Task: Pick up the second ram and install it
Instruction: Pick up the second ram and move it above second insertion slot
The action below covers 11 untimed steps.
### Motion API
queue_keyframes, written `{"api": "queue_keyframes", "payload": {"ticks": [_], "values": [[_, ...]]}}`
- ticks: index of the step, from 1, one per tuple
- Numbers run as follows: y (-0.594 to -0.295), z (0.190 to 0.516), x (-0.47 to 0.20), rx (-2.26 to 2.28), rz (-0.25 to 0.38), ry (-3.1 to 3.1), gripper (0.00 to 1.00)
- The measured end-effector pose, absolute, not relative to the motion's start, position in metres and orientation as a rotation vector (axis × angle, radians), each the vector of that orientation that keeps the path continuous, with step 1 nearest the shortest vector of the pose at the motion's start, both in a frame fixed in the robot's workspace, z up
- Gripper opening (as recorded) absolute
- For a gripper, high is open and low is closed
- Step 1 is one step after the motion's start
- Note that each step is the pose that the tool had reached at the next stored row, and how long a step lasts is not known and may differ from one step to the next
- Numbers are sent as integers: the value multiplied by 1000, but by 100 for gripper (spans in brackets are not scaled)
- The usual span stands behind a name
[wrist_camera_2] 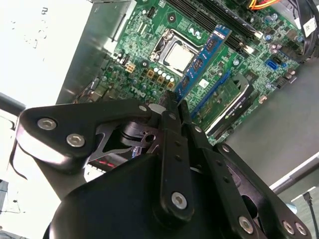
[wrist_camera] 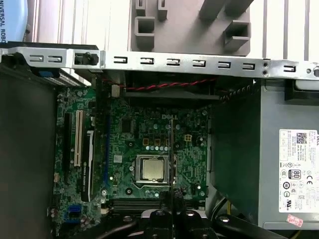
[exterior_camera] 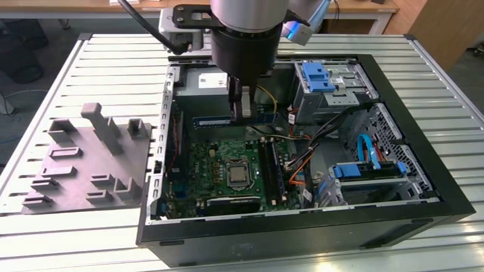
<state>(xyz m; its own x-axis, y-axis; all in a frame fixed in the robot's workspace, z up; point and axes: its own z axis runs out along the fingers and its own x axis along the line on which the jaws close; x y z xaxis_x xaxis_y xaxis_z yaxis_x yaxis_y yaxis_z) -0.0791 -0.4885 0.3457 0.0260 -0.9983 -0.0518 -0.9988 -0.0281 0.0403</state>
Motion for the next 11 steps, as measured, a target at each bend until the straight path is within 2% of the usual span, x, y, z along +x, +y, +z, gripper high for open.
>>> {"api": "queue_keyframes", "payload": {"ticks": [11], "values": [[-488, 327, -76, -2245, 103, 2185, 14]]}}
